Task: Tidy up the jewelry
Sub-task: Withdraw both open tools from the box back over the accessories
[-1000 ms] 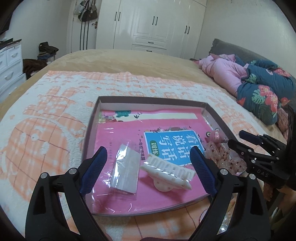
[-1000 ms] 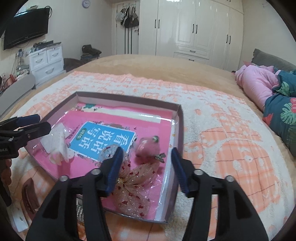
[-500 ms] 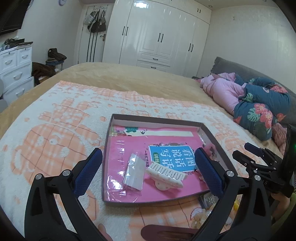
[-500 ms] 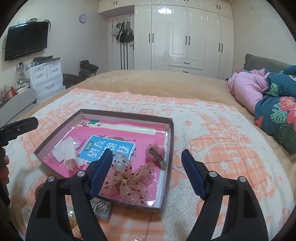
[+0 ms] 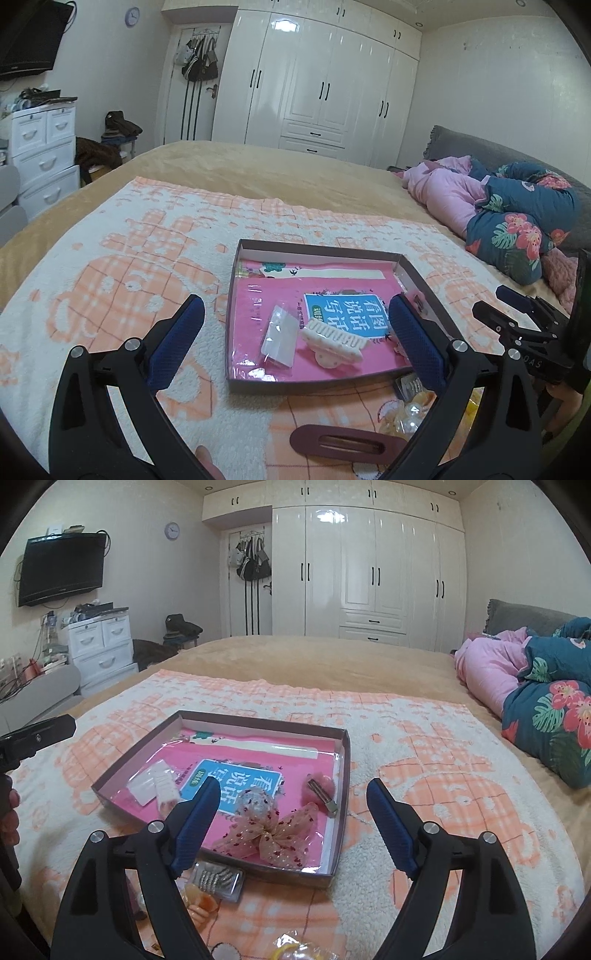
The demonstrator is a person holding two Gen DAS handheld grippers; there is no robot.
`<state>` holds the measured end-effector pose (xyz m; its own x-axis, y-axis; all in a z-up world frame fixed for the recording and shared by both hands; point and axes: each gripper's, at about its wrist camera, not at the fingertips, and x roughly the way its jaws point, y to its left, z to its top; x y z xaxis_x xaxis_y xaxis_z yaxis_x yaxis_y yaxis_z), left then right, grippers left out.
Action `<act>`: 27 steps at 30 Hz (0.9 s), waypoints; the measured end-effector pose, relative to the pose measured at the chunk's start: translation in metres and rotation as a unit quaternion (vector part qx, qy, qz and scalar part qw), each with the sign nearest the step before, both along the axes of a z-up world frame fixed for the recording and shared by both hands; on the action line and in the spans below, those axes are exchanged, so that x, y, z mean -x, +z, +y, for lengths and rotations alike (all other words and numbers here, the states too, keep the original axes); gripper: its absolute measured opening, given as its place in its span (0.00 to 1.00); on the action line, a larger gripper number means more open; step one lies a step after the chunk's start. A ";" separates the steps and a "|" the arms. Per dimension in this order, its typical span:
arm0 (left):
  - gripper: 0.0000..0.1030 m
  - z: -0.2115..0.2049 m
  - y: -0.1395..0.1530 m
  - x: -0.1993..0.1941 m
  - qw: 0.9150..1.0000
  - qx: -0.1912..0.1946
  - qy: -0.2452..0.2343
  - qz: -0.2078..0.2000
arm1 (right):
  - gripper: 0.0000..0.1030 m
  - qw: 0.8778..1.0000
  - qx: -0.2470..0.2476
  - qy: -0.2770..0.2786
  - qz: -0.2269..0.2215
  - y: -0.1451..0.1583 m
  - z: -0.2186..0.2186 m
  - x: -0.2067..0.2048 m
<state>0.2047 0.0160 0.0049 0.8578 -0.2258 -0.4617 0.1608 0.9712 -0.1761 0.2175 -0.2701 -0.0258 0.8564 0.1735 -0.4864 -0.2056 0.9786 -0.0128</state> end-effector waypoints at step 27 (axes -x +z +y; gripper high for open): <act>0.89 0.002 -0.020 0.046 0.999 -0.001 -0.015 0.034 | 0.77 0.999 0.005 0.027 0.024 -0.015 0.011 0.060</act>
